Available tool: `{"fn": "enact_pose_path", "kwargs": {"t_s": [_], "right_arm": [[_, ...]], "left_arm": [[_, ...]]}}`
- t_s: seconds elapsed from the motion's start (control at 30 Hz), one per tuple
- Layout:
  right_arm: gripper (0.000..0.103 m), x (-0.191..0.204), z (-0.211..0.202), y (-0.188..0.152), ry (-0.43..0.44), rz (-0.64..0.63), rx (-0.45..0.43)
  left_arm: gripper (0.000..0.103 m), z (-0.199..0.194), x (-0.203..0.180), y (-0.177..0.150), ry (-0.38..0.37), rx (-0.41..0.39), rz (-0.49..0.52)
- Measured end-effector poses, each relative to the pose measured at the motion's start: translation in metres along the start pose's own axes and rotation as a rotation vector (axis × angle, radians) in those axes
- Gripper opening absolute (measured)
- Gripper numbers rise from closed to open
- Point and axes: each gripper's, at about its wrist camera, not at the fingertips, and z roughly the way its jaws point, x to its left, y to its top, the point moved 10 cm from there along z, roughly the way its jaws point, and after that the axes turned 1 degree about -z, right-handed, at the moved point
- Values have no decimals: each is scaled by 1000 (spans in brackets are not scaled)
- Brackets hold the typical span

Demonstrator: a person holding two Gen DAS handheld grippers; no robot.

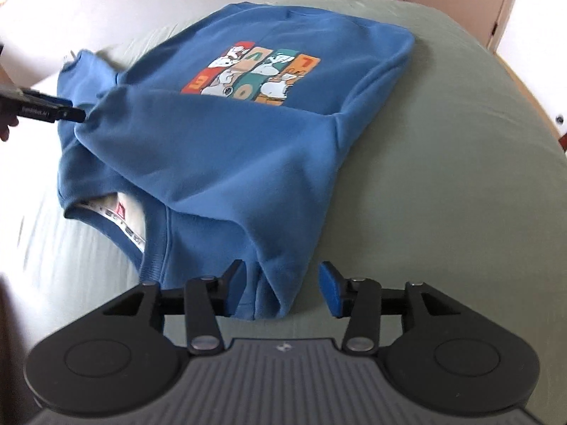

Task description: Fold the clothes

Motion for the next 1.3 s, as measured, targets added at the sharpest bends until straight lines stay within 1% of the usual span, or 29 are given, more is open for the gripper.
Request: {"fn": "enact_pose_path", "kwargs": {"t_s": [0.07, 0.1, 0.13, 0.17, 0.2, 0.3, 0.43, 0.47, 0.57, 0.67, 0.7, 0.77, 0.83, 0.97, 1.07, 1.17, 1.2, 1.27, 1.3], "right_arm": [[41, 2, 8, 0, -9, -23, 10], [28, 2, 10, 0, -16, -35, 15], [20, 1, 12, 0, -28, -44, 24], [18, -2, 13, -1, -35, -46, 28], [10, -4, 11, -1, -37, -39, 28], [5, -17, 2, -4, -45, -21, 27], [4, -27, 15, -23, -46, -2, 75], [4, -28, 17, -27, -49, 1, 79], [5, -28, 15, -28, -37, 32, 70], [10, -32, 3, -26, -15, 61, 64], [11, -32, -4, -23, -8, 68, 52], [11, -31, -19, -12, 8, 80, 6], [11, -22, -26, 2, 44, 86, -46], [11, 1, -5, 17, 69, 50, -62], [11, 7, 21, 17, 81, 63, -25], [10, 5, 39, 9, 80, 86, 11], [10, 4, 39, 9, 80, 92, 15], [10, 5, 34, 14, 78, 93, 24], [11, 6, 31, 17, 76, 93, 28]], "left_arm": [[55, 5, -1, 1, 6, 8, 6], [55, 7, -1, 1, 9, 13, 8], [55, 9, 0, 1, 12, 17, 8], [55, 10, 0, 1, 11, 21, 6], [55, 9, 1, 0, 10, 22, 4], [56, 15, 2, -1, 8, 30, 7], [60, 24, 2, -3, 4, 38, 17], [62, 25, 2, -3, 5, 38, 12], [64, 22, 3, -5, 9, 41, 5], [64, 9, 2, -3, 4, 38, 29], [64, 5, 1, -2, 3, 30, 33], [64, -11, -1, 5, -2, -12, 45], [64, -18, -4, 12, -15, -39, 45], [64, -6, -12, 17, 2, -39, 56], [64, 12, -10, 7, 36, -5, 66], [67, 25, -2, -7, 6, 32, 0], [67, 26, 0, -9, -8, 34, -26], [70, 29, 9, -14, -49, 44, -112], [70, 28, 11, -15, -59, 47, -131]]}}
